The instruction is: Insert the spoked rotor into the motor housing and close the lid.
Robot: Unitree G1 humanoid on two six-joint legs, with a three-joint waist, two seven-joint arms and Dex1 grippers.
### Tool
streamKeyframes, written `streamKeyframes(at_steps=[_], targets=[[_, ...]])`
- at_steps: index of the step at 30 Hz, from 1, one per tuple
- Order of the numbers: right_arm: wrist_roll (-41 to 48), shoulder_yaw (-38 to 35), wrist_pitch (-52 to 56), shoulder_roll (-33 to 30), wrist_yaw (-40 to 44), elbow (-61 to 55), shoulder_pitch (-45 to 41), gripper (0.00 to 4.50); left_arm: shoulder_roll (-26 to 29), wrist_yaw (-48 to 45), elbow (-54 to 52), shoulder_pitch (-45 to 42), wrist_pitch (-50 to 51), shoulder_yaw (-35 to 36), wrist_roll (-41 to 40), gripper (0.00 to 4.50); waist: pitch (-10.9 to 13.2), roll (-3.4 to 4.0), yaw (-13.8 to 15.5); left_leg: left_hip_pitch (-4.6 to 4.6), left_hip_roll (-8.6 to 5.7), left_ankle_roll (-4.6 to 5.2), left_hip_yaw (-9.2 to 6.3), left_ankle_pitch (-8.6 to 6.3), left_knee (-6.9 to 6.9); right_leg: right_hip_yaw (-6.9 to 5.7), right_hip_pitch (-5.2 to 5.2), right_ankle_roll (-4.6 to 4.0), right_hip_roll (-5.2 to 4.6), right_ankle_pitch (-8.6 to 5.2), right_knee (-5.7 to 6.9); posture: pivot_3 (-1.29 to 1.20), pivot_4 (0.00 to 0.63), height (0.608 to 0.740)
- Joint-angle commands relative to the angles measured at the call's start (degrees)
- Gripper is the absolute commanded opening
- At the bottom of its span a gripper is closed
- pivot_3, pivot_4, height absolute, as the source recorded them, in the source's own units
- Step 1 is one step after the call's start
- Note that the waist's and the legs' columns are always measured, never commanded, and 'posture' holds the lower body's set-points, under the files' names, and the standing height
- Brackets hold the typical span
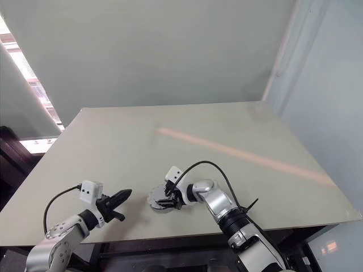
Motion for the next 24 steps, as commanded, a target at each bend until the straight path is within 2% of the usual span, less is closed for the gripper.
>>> streamKeyframes(at_steps=[1,24], targets=[[1.2,-1.4,0.8,-0.1,0.7,-0.2,-0.6,3.22,0.3,-0.1,-0.7,-0.7,-0.8,1.2,-0.5,0.0,0.0,0.0,0.0,0.0,0.0,0.0,0.0,0.0,0.0,0.0,0.0,0.0,0.0,0.0,-0.01,0.0,0.0,0.74],[-6.5,5.5,-1.4,-2.4,-0.9,-0.3,-0.3,3.22,0.5,-1.1,-0.3,-0.5,-1.2,0.2,0.2,0.0,0.0,0.0,0.0,0.05,0.01,0.0,0.01,0.0,-0.01,0.0,0.01,0.0,0.0,0.0,0.0,0.0,0.0,0.74]])
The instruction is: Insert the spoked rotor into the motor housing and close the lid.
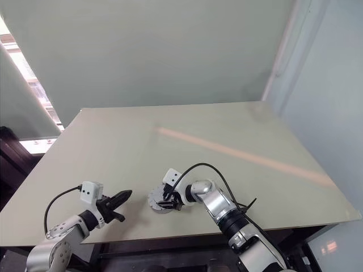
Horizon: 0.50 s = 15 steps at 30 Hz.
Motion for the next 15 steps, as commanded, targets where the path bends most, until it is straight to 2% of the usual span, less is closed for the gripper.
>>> streamKeyframes(at_steps=[1,15], targets=[[-2.2,1.4,1.4,-1.5,0.3,0.6,-0.2,3.22,0.5,-0.5,-0.7,-0.5,-1.2,0.3,0.1,0.0,0.0,0.0,0.0,0.0,0.0,0.0,0.0,0.0,0.0,0.0,0.0,0.0,0.0,0.0,0.0,0.0,0.0,0.74],[-2.6,2.2,3.2,-1.9,0.3,-0.2,0.4,3.22,-1.0,-0.1,-0.4,-2.3,-2.7,-4.8,3.4,0.0,0.0,0.03,0.0,0.0,-0.03,0.0,0.01,0.0,0.0,0.01,0.02,0.01,-0.02,0.0,-0.01,0.0,0.0,0.74]])
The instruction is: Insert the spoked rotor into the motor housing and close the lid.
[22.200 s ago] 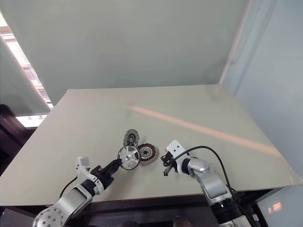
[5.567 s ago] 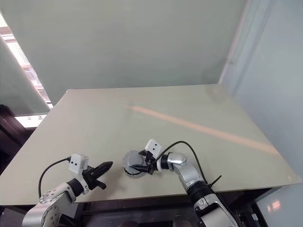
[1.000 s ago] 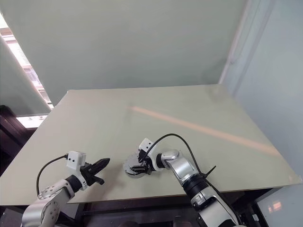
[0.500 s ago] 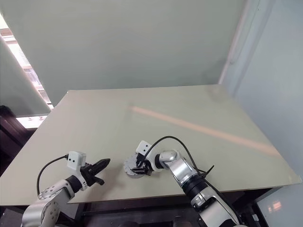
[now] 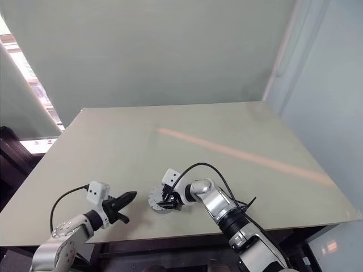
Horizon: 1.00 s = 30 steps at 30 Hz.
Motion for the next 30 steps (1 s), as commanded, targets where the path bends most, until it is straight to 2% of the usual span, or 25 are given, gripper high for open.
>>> streamKeyframes(at_steps=[1,12,22,24,26,30], targets=[[-1.9,1.4,2.1,-1.6,0.3,0.8,0.7,3.22,-0.5,0.0,-0.1,-1.6,-1.9,-1.1,1.0,0.0,0.0,0.01,0.0,0.0,0.0,0.0,-0.01,0.0,0.0,-0.01,0.0,0.0,0.0,0.0,0.0,0.0,0.0,0.74],[-1.8,1.2,2.8,-1.5,0.0,-0.1,1.3,3.22,-0.9,-2.3,7.0,-4.0,-2.9,-8.3,6.0,0.0,0.0,0.09,0.0,0.0,-0.02,0.0,0.0,0.0,-0.02,-0.01,0.01,0.0,0.0,0.0,-0.01,0.0,0.0,0.74],[-1.6,0.4,3.2,-1.6,-1.8,-0.9,1.8,3.22,-0.1,-4.0,12.5,-5.4,-5.5,-10.8,8.9,0.0,-0.4,0.61,0.0,0.03,-0.06,0.01,-0.04,0.0,0.03,-0.02,0.07,0.02,-0.04,-0.01,-0.01,0.0,0.0,0.74],[-1.1,0.5,3.2,-1.7,-1.0,-1.2,1.7,3.98,-0.1,-4.1,12.8,-5.6,-5.6,-10.8,9.0,0.0,-0.4,0.62,0.0,0.05,-0.07,0.01,-0.05,0.0,0.09,-0.03,0.08,0.01,-0.04,-0.01,-0.01,0.0,0.0,0.74],[-0.7,0.7,3.4,-1.7,-0.2,-1.5,1.7,4.48,0.0,-4.2,13.0,-5.7,-5.7,-10.8,9.1,0.0,-0.5,0.59,0.0,0.08,-0.06,0.01,-0.05,0.0,0.13,-0.02,0.11,0.01,-0.04,-0.01,-0.01,0.0,0.0,0.74],[-0.3,0.4,3.7,-1.7,0.4,-2.3,1.8,4.48,0.0,-4.2,13.3,-5.9,-5.7,-10.8,9.1,0.0,-0.5,0.62,0.0,0.13,-0.03,0.01,-0.07,0.0,0.13,-0.04,0.11,0.01,-0.01,-0.02,0.02,0.0,0.0,0.74]])
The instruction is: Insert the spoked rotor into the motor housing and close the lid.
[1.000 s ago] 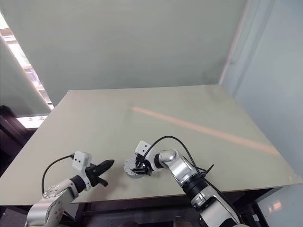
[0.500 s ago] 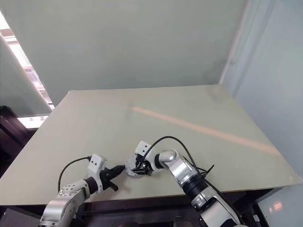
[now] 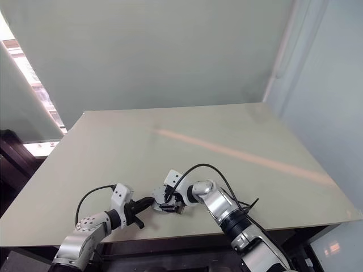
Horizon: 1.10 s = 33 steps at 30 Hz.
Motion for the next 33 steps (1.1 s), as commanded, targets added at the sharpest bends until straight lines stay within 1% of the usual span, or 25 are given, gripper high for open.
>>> streamKeyframes(at_steps=[1,4,7,10,13,15,16,18,21,26,30,33], targets=[[0.2,0.1,1.4,-0.3,0.7,-0.3,0.7,4.48,0.4,-0.2,1.3,0.2,0.7,-1.0,1.4,0.0,0.0,0.02,0.0,0.0,0.0,0.0,-0.01,0.0,0.0,-0.01,0.0,0.0,0.0,0.0,0.01,0.0,0.0,0.74],[1.6,-1.8,2.0,0.5,0.4,-0.8,0.5,4.48,0.4,-0.2,1.3,0.1,0.7,-1.0,1.4,0.0,0.0,0.02,0.0,0.0,0.0,0.0,0.0,0.0,0.0,0.0,0.0,0.0,0.0,0.0,0.01,0.0,0.0,0.74],[4.7,-6.0,3.4,1.8,-0.7,-1.0,0.0,4.48,0.4,-0.2,1.4,0.0,0.7,-1.1,1.5,0.0,0.0,0.02,0.0,-0.01,0.0,0.0,0.0,0.0,0.01,0.01,-0.01,0.0,0.0,0.0,0.01,0.0,0.0,0.74],[10.8,-11.3,7.0,3.4,1.0,-2.0,-0.3,4.48,0.3,-0.3,1.5,-0.1,0.8,-1.3,1.5,0.0,0.0,0.02,0.0,-0.03,0.0,0.0,-0.02,0.0,0.0,0.0,-0.01,0.01,0.0,0.01,0.01,0.0,0.0,0.74],[18.1,-18.4,13.7,5.2,1.4,-2.6,-1.1,4.48,0.2,-0.4,1.7,-0.3,0.7,-1.5,1.6,0.0,0.0,0.02,0.0,-0.04,-0.01,0.0,-0.01,0.0,0.0,0.01,-0.03,0.01,0.0,0.0,0.0,0.0,0.0,0.74],[22.9,-24.3,19.5,6.1,-0.3,-1.6,-2.6,4.48,0.0,-0.4,1.7,-0.4,0.8,-1.6,1.7,0.0,0.0,0.03,0.0,-0.08,-0.01,0.01,-0.02,0.0,0.0,0.01,0.0,0.01,0.0,0.01,0.01,0.0,0.0,0.74],[24.3,-26.0,21.7,6.3,-1.0,-1.3,-3.1,4.48,0.0,-0.5,1.8,-0.5,0.8,-1.6,1.7,0.0,0.0,0.05,0.0,-0.09,-0.01,0.01,-0.03,0.01,0.0,0.01,-0.01,0.01,0.0,0.01,0.01,0.0,0.0,0.74],[27.8,-33.1,29.7,6.6,-5.8,2.7,-5.7,4.48,0.0,-0.6,1.8,-0.7,0.8,-1.7,1.8,0.0,0.0,0.05,0.0,-0.07,-0.01,0.03,-0.02,0.02,0.0,0.0,-0.02,0.01,0.0,0.01,0.02,0.0,0.0,0.74],[29.9,-39.9,35.6,6.6,-12.0,7.9,-8.0,4.48,-0.1,-0.7,1.9,-0.8,0.9,-1.8,1.9,0.0,0.0,0.07,0.0,-0.08,-0.02,0.05,-0.02,0.03,0.0,0.0,-0.04,0.0,0.0,0.01,0.02,0.0,0.0,0.74],[31.4,-44.4,41.0,5.8,-15.6,14.5,-9.3,4.48,-0.1,-0.9,1.8,-1.1,0.9,-1.8,2.0,0.0,0.0,0.18,0.0,-0.14,-0.06,0.06,0.03,0.04,-0.09,0.05,-0.04,0.0,-0.01,0.0,-0.02,0.0,0.0,0.74],[32.8,-46.3,43.7,6.1,-15.9,17.4,-9.4,4.48,0.0,-1.0,1.7,-1.2,1.0,-1.8,2.1,0.0,0.0,0.22,0.0,-0.15,-0.05,0.1,0.04,0.06,-0.11,0.05,-0.05,0.0,-0.01,0.01,-0.01,0.0,0.0,0.74],[33.4,-46.4,43.9,6.9,-15.5,18.9,-9.0,4.48,0.1,-1.0,1.7,-1.2,1.1,-1.8,2.1,0.0,0.0,0.22,0.0,-0.15,-0.05,0.1,0.05,0.06,-0.1,0.05,-0.04,0.0,-0.01,0.0,-0.01,0.0,0.0,0.74]])
